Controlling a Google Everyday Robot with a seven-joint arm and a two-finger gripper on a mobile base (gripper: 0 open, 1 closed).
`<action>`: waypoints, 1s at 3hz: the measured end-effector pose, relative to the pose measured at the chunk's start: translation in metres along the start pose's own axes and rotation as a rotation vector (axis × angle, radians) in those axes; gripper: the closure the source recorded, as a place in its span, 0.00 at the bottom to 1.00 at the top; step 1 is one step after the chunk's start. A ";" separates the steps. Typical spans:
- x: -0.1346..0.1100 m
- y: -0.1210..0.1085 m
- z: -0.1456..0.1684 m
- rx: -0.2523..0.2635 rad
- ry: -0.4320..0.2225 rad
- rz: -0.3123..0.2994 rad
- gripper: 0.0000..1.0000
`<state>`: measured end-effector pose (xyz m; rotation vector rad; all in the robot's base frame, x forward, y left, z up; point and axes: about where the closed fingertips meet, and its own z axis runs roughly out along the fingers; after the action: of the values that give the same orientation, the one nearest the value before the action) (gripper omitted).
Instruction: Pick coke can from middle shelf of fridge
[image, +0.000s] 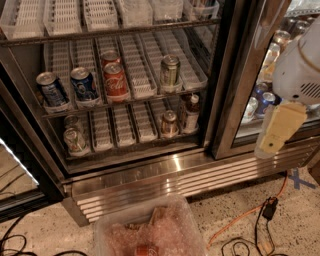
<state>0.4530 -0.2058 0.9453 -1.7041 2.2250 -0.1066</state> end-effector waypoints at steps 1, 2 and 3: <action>-0.018 -0.003 0.028 0.047 -0.049 0.018 0.00; -0.052 -0.012 0.048 0.098 -0.102 -0.008 0.00; -0.055 -0.015 0.047 0.115 -0.112 -0.009 0.00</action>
Offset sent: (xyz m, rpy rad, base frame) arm 0.0670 0.0942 -0.0448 0.1086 -0.1994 0.0483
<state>0.4943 -0.1508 0.9170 -1.6188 2.0890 -0.1342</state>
